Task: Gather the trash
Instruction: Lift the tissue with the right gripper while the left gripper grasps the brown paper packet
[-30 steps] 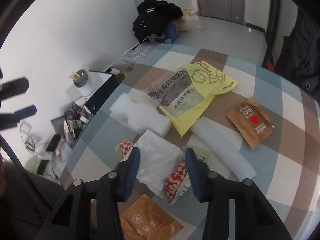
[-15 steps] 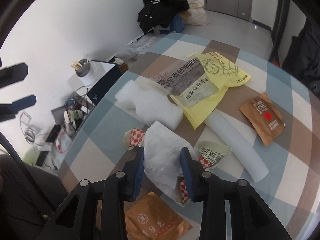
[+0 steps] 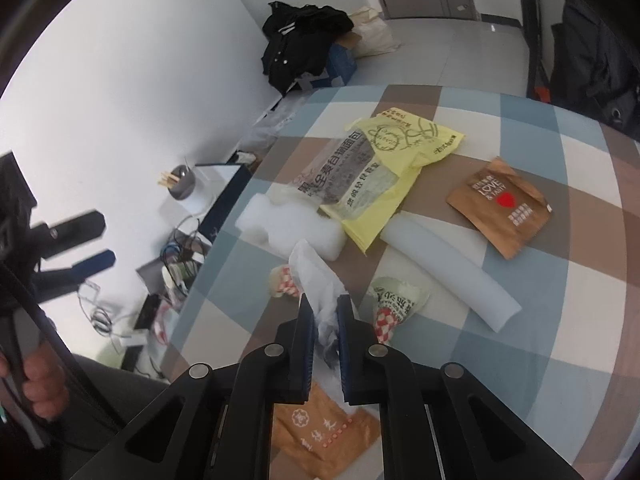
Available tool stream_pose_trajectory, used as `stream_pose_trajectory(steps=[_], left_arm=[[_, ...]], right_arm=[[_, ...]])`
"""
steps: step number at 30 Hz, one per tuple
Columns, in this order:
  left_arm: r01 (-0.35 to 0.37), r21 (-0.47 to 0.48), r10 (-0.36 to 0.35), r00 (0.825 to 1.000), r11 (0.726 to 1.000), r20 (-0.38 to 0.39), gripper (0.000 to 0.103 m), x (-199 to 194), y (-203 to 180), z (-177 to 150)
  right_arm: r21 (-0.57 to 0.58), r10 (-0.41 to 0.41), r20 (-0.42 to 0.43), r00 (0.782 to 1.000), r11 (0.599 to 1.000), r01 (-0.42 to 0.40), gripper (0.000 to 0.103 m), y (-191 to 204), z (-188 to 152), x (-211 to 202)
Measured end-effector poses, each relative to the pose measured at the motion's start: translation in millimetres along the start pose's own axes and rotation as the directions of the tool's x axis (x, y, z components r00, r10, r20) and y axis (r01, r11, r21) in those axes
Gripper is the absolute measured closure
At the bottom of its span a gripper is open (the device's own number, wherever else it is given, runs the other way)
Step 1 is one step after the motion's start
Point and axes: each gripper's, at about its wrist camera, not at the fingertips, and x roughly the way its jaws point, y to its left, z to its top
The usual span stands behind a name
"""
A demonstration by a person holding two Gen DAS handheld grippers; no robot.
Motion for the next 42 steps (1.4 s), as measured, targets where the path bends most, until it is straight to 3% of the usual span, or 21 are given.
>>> stream_pose_trajectory(steps=[7,13,19,22,24,27,30,33,34,36,37,38,39,40,41,42], left_arm=[[0.037,0.085,-0.028,0.995,0.996,-0.099,0.006,16,-15,-19],[0.050,0.218,-0.018,0.989,0.975,-0.148,0.006,27,-43,-48],[0.064,0.389,0.022,0.977,0.919,-0.214,0.006,47,-80,-83],[0.039,0.466,0.073,0.973,0.884,-0.221,0.006,56,-95,-98],[0.029,0.490,0.095,0.969,0.871,-0.227,0.006,62,-102,-105],[0.010,0.512,0.121,0.967,0.859,-0.223,0.006,67,-107,-111],[-0.008,0.545,0.146,0.967,0.838,-0.209,0.006,68,-112,-117],[-0.021,0.566,0.161,0.967,0.824,-0.198,0.006,71,-115,-120],[-0.024,0.568,0.166,0.966,0.823,-0.199,0.006,74,-117,-119],[-0.028,0.567,0.177,0.962,0.823,-0.208,0.006,78,-116,-120],[-0.030,0.566,0.180,0.961,0.824,-0.212,0.006,79,-115,-120],[-0.034,0.566,0.187,0.959,0.824,-0.213,0.006,81,-114,-120],[-0.042,0.572,0.190,0.961,0.819,-0.202,0.006,81,-116,-120],[-0.046,0.576,0.195,0.960,0.816,-0.199,0.006,81,-116,-120],[-0.054,0.580,0.201,0.960,0.813,-0.193,0.006,81,-117,-120],[-0.060,0.587,0.206,0.961,0.807,-0.186,0.006,82,-119,-120]], right_arm=[[0.041,0.069,0.075,0.995,0.997,-0.072,0.098,-8,-1,-29],[0.081,0.061,0.138,0.989,0.994,-0.073,0.098,-25,-5,-55],[0.135,0.075,0.205,0.976,0.985,-0.104,0.098,-49,-15,-86],[0.182,0.091,0.218,0.972,0.975,-0.132,0.098,-65,-21,-92],[0.291,0.136,0.197,0.971,0.938,-0.190,0.098,-88,-27,-85],[0.425,0.176,0.234,0.956,0.866,-0.264,0.098,-119,-38,-85],[0.411,0.212,0.254,0.944,0.860,-0.304,0.098,-120,-37,-91],[0.394,0.280,0.319,0.905,0.830,-0.395,0.098,-122,-37,-102],[0.404,0.281,0.327,0.902,0.822,-0.402,0.098,-125,-38,-101],[0.470,0.252,0.280,0.926,0.805,-0.362,0.098,-135,-41,-90],[0.485,0.261,0.283,0.923,0.792,-0.372,0.098,-136,-43,-90],[0.467,0.277,0.320,0.906,0.786,-0.405,0.098,-134,-43,-96],[0.432,0.259,0.334,0.906,0.812,-0.392,0.098,-129,-41,-102],[0.381,0.197,0.331,0.923,0.867,-0.322,0.098,-123,-37,-108],[0.395,0.181,0.299,0.937,0.870,-0.294,0.098,-124,-36,-103],[0.439,0.211,0.276,0.938,0.840,-0.318,0.098,-130,-39,-95]])
